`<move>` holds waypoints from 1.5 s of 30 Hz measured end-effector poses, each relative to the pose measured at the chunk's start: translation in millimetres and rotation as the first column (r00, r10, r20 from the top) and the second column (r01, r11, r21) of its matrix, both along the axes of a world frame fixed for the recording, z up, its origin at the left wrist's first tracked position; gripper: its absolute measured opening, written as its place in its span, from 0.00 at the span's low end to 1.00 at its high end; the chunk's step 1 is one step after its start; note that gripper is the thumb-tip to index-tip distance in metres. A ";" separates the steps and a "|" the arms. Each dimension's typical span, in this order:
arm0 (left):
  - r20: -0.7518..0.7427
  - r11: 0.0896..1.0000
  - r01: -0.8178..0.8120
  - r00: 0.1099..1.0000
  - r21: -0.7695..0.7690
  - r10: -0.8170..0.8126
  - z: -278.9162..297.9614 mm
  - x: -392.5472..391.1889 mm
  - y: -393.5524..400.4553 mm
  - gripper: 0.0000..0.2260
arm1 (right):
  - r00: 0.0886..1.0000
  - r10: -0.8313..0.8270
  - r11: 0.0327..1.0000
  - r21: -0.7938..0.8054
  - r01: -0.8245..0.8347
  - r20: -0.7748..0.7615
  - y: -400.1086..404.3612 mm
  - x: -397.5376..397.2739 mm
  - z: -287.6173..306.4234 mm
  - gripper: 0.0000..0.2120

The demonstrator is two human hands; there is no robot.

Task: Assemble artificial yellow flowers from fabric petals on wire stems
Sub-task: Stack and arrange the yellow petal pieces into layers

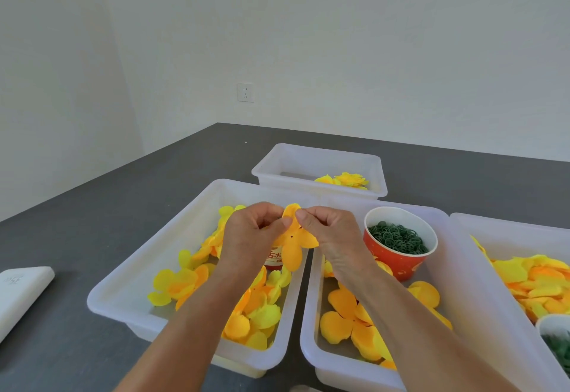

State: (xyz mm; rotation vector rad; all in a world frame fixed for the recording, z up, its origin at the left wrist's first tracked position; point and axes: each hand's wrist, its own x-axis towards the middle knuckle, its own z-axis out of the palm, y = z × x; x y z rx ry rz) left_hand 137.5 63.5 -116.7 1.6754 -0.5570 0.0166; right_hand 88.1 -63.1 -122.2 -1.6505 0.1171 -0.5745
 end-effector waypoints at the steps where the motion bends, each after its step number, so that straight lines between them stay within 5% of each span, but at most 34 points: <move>1: -0.020 1.000 -0.009 1.000 -0.019 0.008 0.1 0.0 0.1 0.03 | 1.000 -0.009 1.000 -0.023 0.009 -0.010 -0.5 0.5 -0.9 0.08; 8: -0.279 0.995 -0.049 0.960 -0.084 0.023 -0.8 3.7 1.5 0.06 | 0.999 -0.038 0.987 -0.156 0.033 -0.029 3.8 3.7 -5.1 0.07; 14: 0.066 0.985 -0.158 0.986 0.063 0.154 -0.9 0.6 -3.7 0.11 | 0.993 -0.119 0.969 -0.216 0.119 0.013 3.0 4.7 -7.1 0.06; 20: -0.158 0.998 -0.059 0.986 -0.001 0.058 -2.8 3.9 -4.5 0.13 | 0.994 -0.098 0.925 -0.363 0.109 0.047 2.3 1.5 -8.1 0.07; 26: -0.334 0.991 0.029 0.940 -0.133 -0.072 -2.4 5.9 -1.3 0.12 | 0.996 -0.081 0.977 -0.197 0.086 0.035 4.8 2.5 -8.0 0.07; 30: -0.191 0.997 0.032 0.981 -0.073 -0.046 -5.1 0.5 -7.6 0.11 | 0.992 -0.126 0.990 -0.053 0.128 0.024 3.1 2.6 -9.6 0.06; 33: -0.151 0.997 -0.031 0.988 -0.070 0.020 -7.1 2.6 -9.1 0.12 | 0.993 -0.119 0.991 -0.069 0.118 -0.007 3.7 3.4 -9.9 0.07; 41: -0.384 0.989 0.046 0.918 -0.139 -0.097 -2.8 4.1 -5.1 0.09 | 0.999 -0.031 0.998 -0.053 0.030 -0.015 2.3 -2.6 -5.9 0.06; 45: -0.093 0.982 -0.190 0.977 0.021 0.191 -7.4 3.7 -9.9 0.16 | 0.999 -0.041 0.998 -0.040 0.040 -0.024 9.7 -1.3 -3.1 0.07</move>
